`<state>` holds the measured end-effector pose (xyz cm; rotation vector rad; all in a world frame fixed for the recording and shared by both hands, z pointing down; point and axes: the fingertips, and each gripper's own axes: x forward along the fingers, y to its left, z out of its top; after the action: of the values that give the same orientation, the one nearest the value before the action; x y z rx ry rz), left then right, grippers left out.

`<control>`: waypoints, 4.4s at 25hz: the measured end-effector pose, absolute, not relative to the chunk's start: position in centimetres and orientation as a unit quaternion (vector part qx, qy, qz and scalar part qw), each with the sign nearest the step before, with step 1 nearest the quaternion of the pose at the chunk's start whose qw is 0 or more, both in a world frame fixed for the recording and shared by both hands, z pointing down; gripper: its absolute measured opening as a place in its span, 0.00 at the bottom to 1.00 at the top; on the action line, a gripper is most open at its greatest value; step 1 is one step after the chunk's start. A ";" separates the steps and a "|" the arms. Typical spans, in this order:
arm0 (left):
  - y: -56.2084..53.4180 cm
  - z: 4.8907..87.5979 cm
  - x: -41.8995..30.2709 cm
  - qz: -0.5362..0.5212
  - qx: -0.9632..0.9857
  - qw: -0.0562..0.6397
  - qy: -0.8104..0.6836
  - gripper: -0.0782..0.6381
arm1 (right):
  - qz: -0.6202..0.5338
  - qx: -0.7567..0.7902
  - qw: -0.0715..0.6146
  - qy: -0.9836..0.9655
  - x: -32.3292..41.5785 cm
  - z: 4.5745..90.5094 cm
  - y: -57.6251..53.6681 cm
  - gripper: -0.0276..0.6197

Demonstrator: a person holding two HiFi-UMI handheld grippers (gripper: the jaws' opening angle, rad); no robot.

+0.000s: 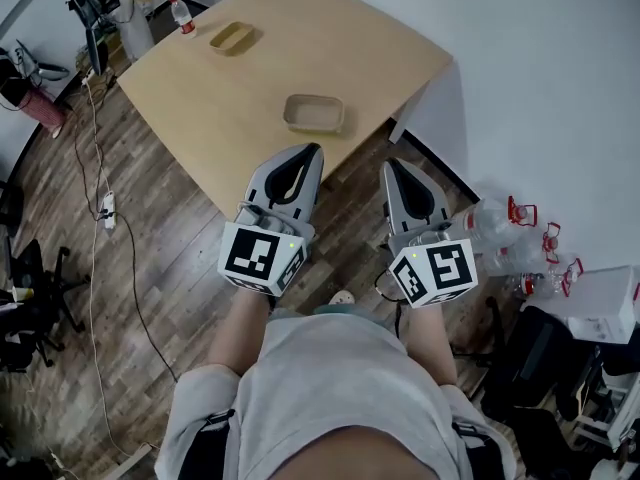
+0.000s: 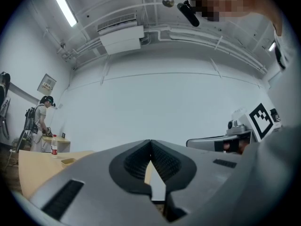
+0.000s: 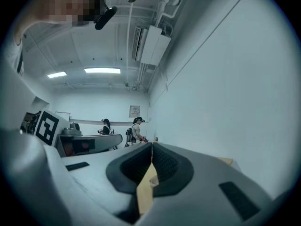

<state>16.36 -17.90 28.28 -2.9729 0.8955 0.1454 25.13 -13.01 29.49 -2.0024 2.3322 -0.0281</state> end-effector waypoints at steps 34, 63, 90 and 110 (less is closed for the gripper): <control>-31.1 29.3 20.8 0.023 -0.954 0.009 0.298 0.13 | -0.047 -0.648 0.036 0.759 29.7 31.9 -26.6 0.06; -45.0 38.8 21.4 -0.050 -0.964 -0.073 0.252 0.13 | -0.165 -0.692 -0.030 0.702 30.3 42.2 -39.1 0.06; -47.8 45.5 21.1 -0.096 -0.954 -0.120 0.257 0.13 | -0.336 -0.696 -0.089 0.628 32.5 56.1 -40.7 0.09; -49.1 46.3 19.7 -0.098 -0.947 -0.128 0.278 0.13 | -0.373 -0.700 -0.116 0.598 32.7 58.8 -41.5 0.08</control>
<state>19.75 -49.07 46.27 -3.2436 0.9535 -0.3370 32.69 -41.49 58.76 -2.3788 2.0309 -1.2666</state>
